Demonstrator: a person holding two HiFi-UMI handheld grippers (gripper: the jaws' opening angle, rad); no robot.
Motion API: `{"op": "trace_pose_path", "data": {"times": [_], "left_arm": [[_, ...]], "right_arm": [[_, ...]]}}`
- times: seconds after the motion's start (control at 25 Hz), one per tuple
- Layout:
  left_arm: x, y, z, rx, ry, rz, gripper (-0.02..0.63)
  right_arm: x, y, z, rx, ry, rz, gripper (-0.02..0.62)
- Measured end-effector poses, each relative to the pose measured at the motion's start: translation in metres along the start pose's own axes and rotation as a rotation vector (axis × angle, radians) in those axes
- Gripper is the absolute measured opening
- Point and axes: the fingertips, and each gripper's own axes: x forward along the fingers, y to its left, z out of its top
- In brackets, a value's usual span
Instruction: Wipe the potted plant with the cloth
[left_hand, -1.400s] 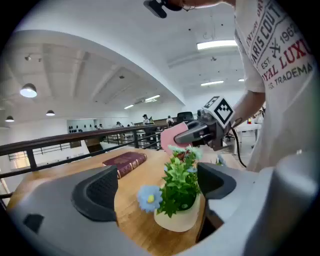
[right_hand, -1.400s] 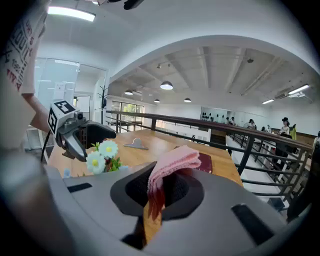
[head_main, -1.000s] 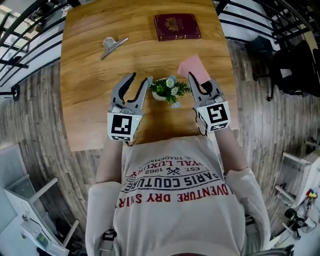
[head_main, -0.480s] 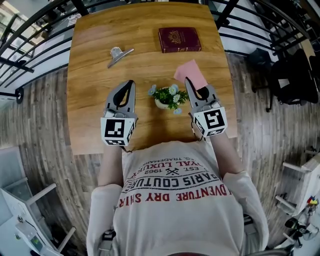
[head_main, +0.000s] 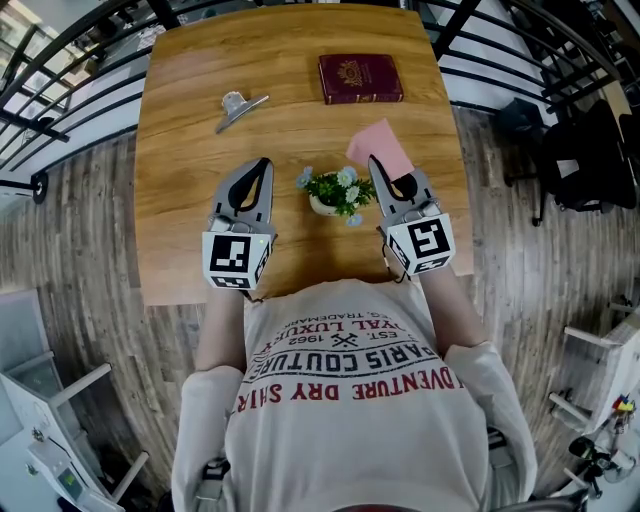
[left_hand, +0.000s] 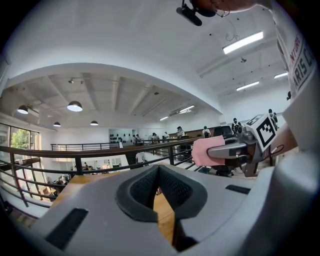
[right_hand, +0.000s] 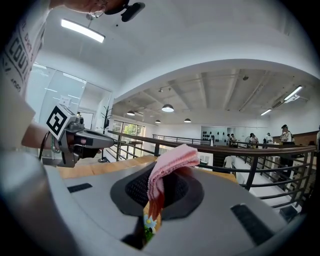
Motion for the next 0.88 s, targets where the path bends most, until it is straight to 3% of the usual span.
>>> {"op": "trace_pose_path", "data": {"times": [0.56,0.88], "left_arm": [[-0.0015,-0.0035,0.0000,0.016,0.015,-0.011,0.017],[0.0005,-0.0057,0.0021,0.021,0.016,-0.012,0.017]], "right_arm": [[-0.0053,-0.0083,0.0035,0.051,-0.008,-0.059,0.035],[-0.0052,-0.0080,0.0018,0.023,0.003,-0.052,0.035]]}}
